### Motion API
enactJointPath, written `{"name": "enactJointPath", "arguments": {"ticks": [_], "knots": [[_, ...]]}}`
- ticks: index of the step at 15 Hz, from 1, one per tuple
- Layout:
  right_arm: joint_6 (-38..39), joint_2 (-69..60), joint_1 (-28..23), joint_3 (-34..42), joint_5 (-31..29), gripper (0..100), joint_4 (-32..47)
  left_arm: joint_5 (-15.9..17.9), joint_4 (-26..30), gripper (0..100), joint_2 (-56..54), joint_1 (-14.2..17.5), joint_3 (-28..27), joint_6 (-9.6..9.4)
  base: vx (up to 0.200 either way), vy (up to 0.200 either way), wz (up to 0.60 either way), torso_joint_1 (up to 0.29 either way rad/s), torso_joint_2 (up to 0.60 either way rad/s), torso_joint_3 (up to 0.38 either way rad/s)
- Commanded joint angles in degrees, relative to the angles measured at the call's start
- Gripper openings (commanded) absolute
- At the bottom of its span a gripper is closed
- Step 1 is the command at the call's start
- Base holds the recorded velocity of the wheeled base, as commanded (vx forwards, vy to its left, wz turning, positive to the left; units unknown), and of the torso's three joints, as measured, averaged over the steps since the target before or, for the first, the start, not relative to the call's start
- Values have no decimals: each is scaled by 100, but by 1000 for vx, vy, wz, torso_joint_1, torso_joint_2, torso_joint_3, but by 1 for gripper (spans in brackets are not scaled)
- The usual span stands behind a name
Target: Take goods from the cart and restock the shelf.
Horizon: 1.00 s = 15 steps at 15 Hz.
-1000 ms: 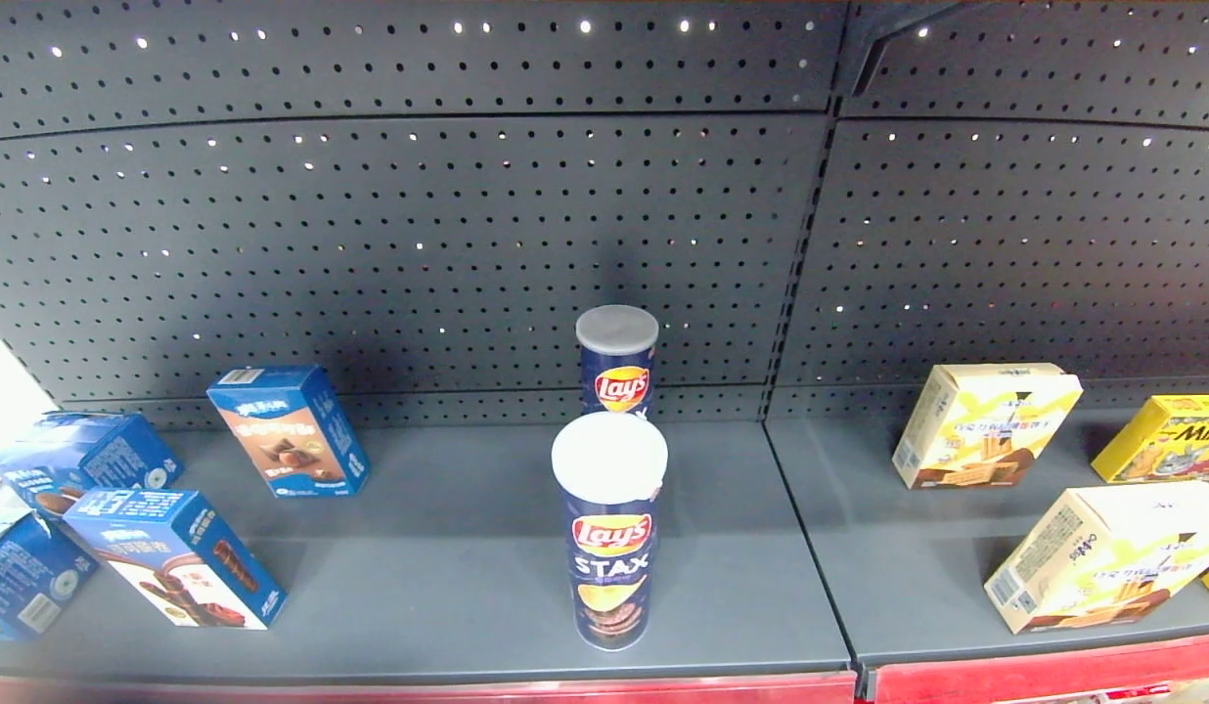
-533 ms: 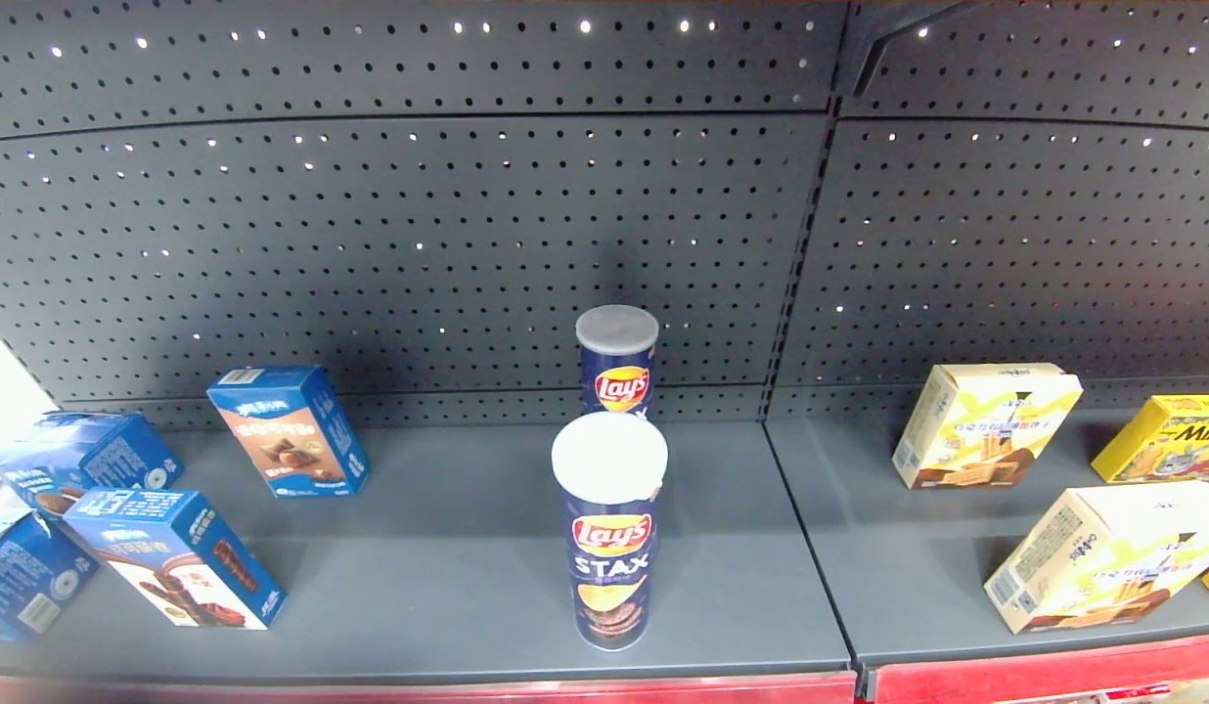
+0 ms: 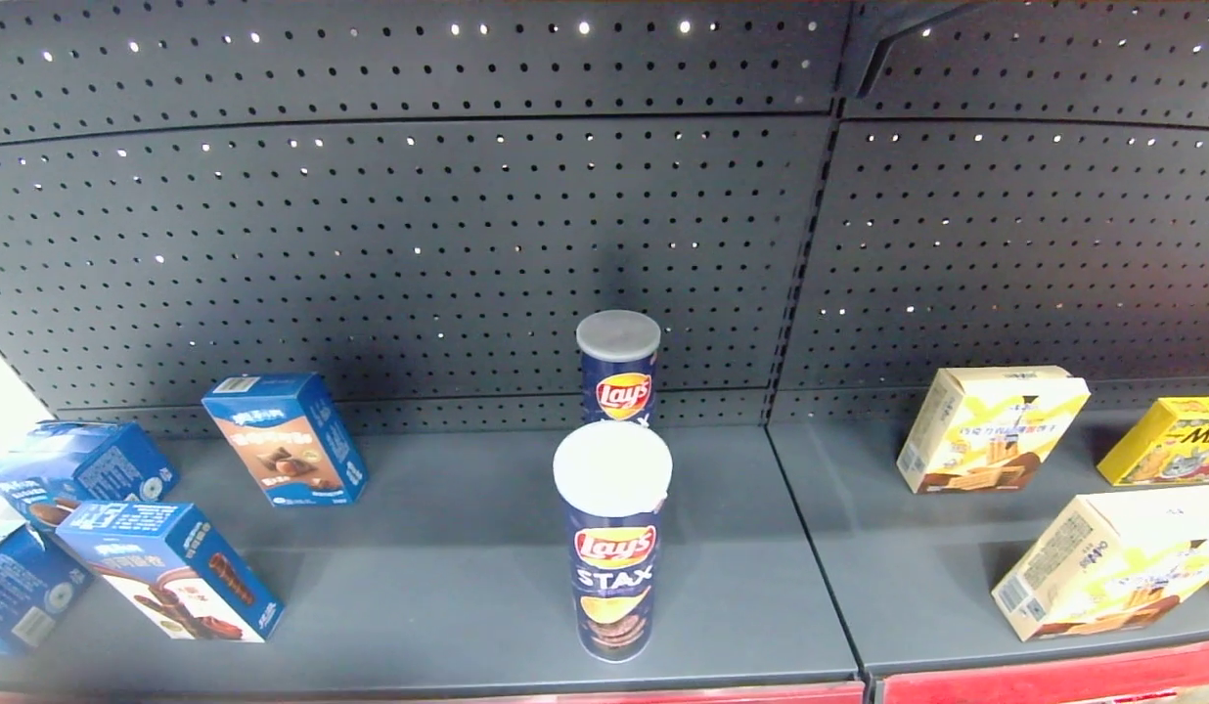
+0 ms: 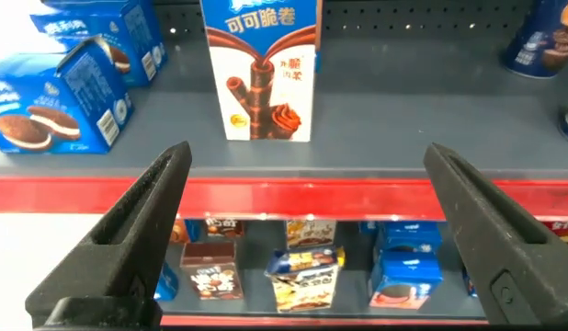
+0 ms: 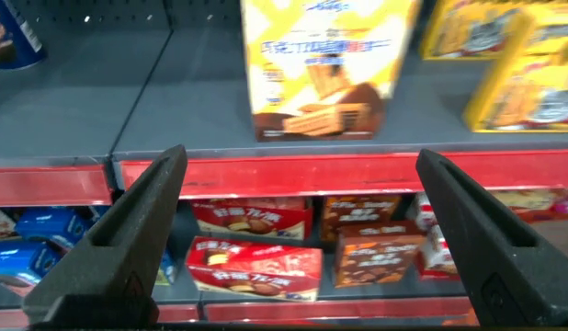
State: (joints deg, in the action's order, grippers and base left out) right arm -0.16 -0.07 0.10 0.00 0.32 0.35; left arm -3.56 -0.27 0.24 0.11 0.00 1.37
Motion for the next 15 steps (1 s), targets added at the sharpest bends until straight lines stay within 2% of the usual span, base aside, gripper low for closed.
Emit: {"name": "enactJointPath", "arguments": {"ticks": [1,10,11,15], "knots": [[-2,7,-1,0,3,100,-9,-4,0,100,20,-2,0,4,0,0,0,0,0,0],[-2,7,-1,0,3,100,-9,4,0,100,20,-2,0,-22,0,0,0,0,0,0],[-2,7,-1,0,-5,100,-9,4,0,100,20,-2,0,-31,-200,0,0,2,7,-2],[-2,7,-1,0,3,100,-9,4,0,100,20,-2,0,-22,0,0,0,0,0,0]]}}
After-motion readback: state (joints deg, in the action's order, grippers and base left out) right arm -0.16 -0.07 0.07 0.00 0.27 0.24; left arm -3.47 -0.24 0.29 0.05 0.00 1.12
